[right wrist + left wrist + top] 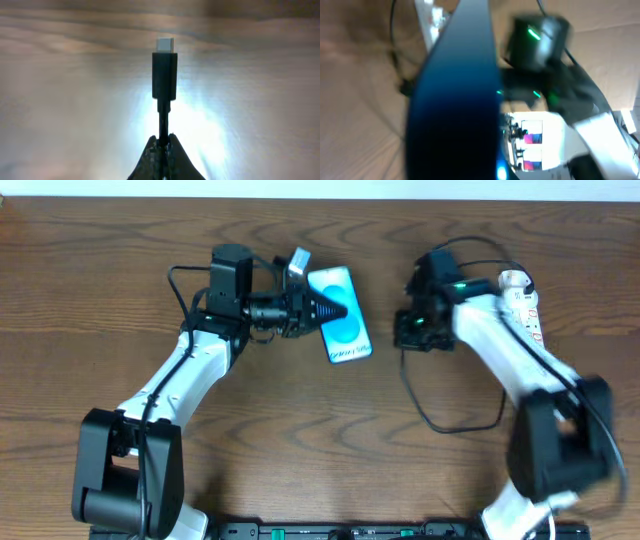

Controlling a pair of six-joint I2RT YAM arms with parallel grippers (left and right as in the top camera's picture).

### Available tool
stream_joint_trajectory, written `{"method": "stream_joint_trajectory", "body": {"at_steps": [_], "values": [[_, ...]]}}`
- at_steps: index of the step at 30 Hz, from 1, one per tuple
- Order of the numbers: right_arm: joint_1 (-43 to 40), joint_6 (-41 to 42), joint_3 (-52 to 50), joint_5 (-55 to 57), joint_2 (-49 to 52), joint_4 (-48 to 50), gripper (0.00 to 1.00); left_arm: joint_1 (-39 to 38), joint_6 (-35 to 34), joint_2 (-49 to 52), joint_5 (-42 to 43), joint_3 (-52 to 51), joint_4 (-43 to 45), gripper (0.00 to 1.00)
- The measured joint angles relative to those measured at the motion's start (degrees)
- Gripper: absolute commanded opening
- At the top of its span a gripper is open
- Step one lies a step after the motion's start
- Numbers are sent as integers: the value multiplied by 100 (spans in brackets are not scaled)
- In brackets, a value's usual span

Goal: Plug charger to phone and switch on socket
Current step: 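Bring the plug under the phone's bottom port with the right gripper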

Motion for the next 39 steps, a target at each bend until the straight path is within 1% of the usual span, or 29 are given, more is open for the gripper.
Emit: {"method": "stream_joint_trajectory", "body": {"at_steps": [3,8,11,14,17,21,25,29,33,39], "values": [[-243,-343,7,-306,-841,-446,1,0,-555,0,-57,7,627,7],[-468,-1196,9,-1263,-2031,-1086,1,0,-1150,0,-184,7,726,7],[-466,-1582,-87,-1784,-2487,-1394,1,0,-1316,81,-195,7,754,8],[-431,-1803,-422,-2164,-3016,-1379,1,-2,-1438,326,-188,4,964,7],[-400,-1919,-1008,-2603,-3534,-1025,1,-11,-1674,629,-153,2,1521,7],[-271,-1814,-1965,-3095,-3934,-256,1,-33,-2035,723,-114,2,2107,7],[44,-1543,-2400,-3156,-3912,280,1,-44,-2186,721,-20,4,2194,7],[511,-1180,-2448,-2804,-3866,671,1,-44,-2216,721,48,4,2212,8],[859,-883,-2448,-2271,-3866,824,1,-44,-2199,721,107,4,2216,7],[1019,-494,-2448,-1912,-3864,1143,1,-44,-2146,721,111,4,2216,7]]}}
